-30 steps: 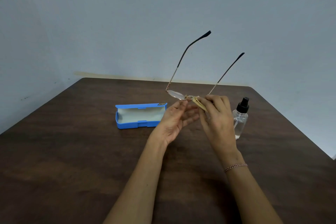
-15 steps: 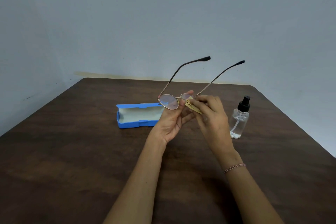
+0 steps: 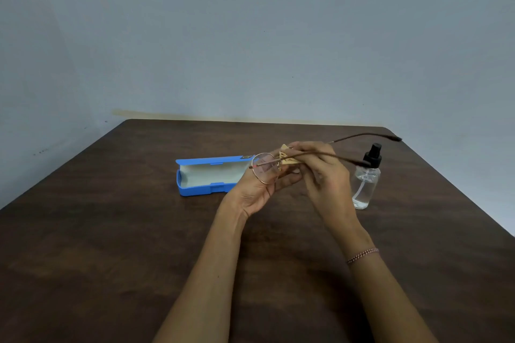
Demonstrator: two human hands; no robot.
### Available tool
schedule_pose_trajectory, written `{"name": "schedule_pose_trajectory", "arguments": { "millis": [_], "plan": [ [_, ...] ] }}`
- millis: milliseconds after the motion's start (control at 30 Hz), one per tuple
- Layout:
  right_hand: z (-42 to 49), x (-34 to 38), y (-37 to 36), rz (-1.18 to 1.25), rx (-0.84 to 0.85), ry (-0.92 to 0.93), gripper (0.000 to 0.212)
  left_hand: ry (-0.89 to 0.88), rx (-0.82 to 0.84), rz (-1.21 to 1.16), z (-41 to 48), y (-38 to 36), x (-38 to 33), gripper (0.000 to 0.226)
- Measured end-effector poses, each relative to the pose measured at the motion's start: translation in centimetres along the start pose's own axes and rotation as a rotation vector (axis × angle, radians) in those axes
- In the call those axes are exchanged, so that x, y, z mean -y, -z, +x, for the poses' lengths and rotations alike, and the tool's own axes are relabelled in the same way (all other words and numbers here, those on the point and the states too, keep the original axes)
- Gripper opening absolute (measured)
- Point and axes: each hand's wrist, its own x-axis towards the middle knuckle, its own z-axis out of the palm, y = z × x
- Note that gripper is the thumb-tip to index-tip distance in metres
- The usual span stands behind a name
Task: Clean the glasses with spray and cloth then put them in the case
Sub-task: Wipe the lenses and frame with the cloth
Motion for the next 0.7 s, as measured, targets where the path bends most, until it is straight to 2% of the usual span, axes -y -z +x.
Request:
{"name": "schedule_pose_trajectory", "arguments": {
  "millis": [67, 167, 300, 467, 533, 700],
  "plan": [
    [0.18, -0.15, 0.26, -0.013, -0.02, -0.019, 0.038, 0.018, 0.026, 0.017, 0.05, 0.08, 0.15, 0.047],
    [0.31, -0.15, 0.46, -0.079, -0.057, -0.057, 0.035, 0.035, 0.035, 0.073, -0.14, -0.35, 0.1, 0.026],
    [0.14, 0.17, 0.26, -0.028, 0.016, 0.048, 0.03, 0.002, 0.018, 0.042, -0.33, -0.15, -0.24, 0.026],
    [-0.01, -0.4, 0.07, -0.162, -0.033, -0.102, 0.04, -0.014, -0.031, 0.107, 0.32, -0.03, 0.42, 0.033],
    [-0.11, -0.32, 0.06, -0.162, -0.006, -0.099, 0.046, -0.028, -0.042, 0.136, 0.5, 0.03, 0.52, 0.038],
    [0.0, 0.16, 0.14, -0.084, 0.057, 0.006, 0.033, -0.105, -0.086, 0.083, 0.5, 0.48, -0.31, 0.03]
  ]
}}
